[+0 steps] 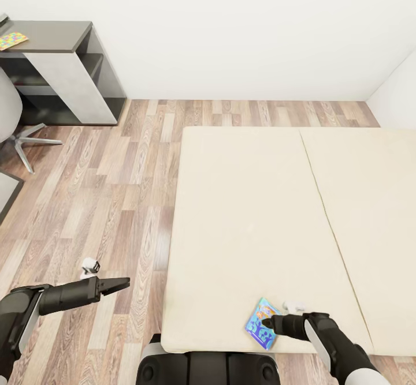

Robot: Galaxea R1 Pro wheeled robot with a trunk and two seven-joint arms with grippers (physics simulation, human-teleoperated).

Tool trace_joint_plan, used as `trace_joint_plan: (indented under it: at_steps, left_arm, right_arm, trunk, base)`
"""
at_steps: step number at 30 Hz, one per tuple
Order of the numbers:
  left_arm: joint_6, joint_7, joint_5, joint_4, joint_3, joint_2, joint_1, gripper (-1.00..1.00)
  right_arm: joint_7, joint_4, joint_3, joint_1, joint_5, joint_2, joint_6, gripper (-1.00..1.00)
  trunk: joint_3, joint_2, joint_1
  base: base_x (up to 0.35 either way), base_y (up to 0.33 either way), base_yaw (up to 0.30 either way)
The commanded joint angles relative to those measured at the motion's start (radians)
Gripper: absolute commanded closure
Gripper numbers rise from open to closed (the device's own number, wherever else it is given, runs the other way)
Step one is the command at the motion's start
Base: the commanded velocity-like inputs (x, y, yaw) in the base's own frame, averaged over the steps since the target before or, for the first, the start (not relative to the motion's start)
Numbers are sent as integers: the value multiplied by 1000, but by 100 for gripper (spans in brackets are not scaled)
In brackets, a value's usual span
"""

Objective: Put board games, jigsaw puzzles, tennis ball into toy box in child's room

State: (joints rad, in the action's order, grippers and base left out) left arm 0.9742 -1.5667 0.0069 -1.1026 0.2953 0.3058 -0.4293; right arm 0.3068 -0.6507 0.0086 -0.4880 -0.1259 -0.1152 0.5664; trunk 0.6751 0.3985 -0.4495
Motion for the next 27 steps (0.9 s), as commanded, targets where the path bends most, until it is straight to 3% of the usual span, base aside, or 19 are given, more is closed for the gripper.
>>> trace_joint_plan:
  at_steps: [1, 27]
  left_arm:
    - [11, -4, -1, 0, 0, 0, 0, -100]
    - [11, -4, 1, 0, 1, 2, 0, -100]
  right_arm:
    - [-2, 3, 1, -1, -9, 0, 7, -100]
    - [-2, 10, -4, 1, -9, 6, 6, -100]
  trunk:
    - [1, 2, -1]
    - [7, 2, -1]
  base:
    - [0, 0, 0]
    - [0, 0, 0]
